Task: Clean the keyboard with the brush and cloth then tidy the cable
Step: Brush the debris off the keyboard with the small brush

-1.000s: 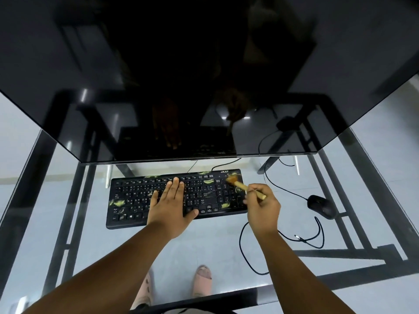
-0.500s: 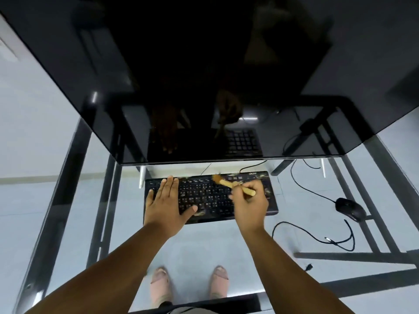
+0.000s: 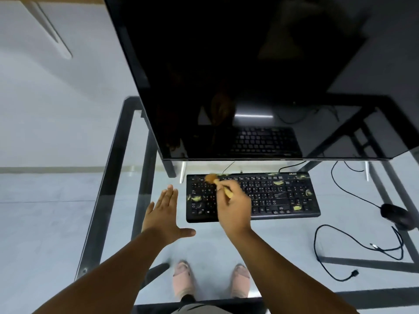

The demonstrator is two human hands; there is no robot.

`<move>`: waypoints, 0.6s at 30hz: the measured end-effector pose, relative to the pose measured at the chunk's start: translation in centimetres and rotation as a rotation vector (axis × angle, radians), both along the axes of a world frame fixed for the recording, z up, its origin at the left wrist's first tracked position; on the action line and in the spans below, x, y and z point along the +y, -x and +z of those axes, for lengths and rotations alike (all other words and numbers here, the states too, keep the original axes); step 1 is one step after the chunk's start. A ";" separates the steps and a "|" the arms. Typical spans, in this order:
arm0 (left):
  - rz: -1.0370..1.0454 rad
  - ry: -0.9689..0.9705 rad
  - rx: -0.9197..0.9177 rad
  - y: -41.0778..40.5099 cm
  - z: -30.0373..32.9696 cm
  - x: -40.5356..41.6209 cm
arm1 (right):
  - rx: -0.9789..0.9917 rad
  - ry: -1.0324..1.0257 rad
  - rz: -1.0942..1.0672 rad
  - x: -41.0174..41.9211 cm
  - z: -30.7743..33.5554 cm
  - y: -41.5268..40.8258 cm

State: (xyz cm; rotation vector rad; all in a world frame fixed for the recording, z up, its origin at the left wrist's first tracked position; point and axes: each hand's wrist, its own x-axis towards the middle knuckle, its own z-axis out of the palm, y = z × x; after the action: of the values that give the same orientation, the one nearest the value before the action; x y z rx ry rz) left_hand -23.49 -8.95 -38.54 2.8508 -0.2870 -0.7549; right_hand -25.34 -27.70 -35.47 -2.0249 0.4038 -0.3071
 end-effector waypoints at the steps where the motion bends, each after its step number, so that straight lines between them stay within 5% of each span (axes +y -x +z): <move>1: -0.004 0.027 -0.005 0.1 0.2 -0.4 | -0.018 -0.020 -0.039 -0.3 0.0 0.0; 5: -0.001 0.017 -0.011 -0.8 0.3 -1.3 | 0.041 -0.064 0.085 -1.1 -0.4 0.4; 9: -0.010 0.006 -0.034 -0.7 0.3 -1.5 | -0.001 -0.059 -0.120 -2.1 -0.4 0.8; 13: -0.009 0.018 -0.061 -0.6 0.1 -1.8 | 0.040 -0.120 -0.009 -2.5 -0.5 1.5; 18: -0.009 0.020 -0.077 -0.2 0.1 -1.9 | 0.020 -0.136 -0.116 -3.3 0.1 2.3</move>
State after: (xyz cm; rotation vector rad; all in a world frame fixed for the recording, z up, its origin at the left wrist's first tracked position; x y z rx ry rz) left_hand -23.33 -10.85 -38.48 2.8659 -0.3166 -0.6413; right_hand -27.66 -30.97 -35.42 -1.8760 0.5419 -0.3227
